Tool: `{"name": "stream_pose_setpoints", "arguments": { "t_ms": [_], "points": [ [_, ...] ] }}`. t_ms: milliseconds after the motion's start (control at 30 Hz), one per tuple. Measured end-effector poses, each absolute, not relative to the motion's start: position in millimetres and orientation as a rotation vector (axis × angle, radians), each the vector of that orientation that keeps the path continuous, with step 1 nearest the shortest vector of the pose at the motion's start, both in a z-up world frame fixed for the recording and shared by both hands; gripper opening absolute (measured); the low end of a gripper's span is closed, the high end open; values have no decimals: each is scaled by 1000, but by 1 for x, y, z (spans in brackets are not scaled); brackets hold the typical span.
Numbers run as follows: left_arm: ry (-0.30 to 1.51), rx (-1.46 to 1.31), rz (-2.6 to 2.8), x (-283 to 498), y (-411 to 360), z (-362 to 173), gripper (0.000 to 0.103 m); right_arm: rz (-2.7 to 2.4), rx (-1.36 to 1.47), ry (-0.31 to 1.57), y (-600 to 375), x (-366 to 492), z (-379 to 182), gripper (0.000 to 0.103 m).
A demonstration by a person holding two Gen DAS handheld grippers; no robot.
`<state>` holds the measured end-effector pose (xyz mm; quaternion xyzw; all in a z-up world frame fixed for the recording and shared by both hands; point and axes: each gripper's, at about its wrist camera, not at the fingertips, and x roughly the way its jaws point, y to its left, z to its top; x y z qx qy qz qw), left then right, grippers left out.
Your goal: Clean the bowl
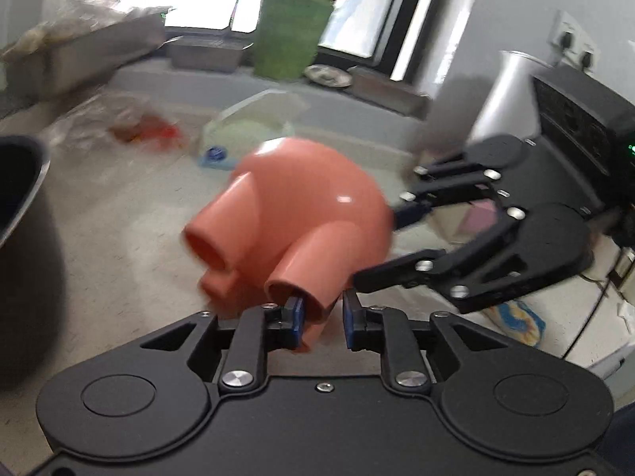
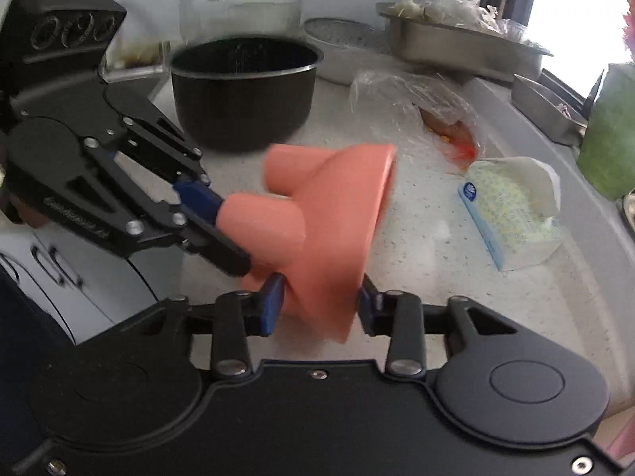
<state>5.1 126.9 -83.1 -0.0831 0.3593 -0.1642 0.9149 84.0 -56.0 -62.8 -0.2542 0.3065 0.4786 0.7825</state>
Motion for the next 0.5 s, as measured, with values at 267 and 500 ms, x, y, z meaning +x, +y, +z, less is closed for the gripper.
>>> {"name": "stream_pose_setpoints", "arguments": {
  "t_ms": [267, 500],
  "points": [
    [704, -273, -331, -12, 163, -47, 59, 970, -735, 467, -29, 42, -63, 32],
    [719, -210, -308, 33, 149, -20, 60, 951, -1088, 287, -2, 15, -81, 20]
  ]
}}
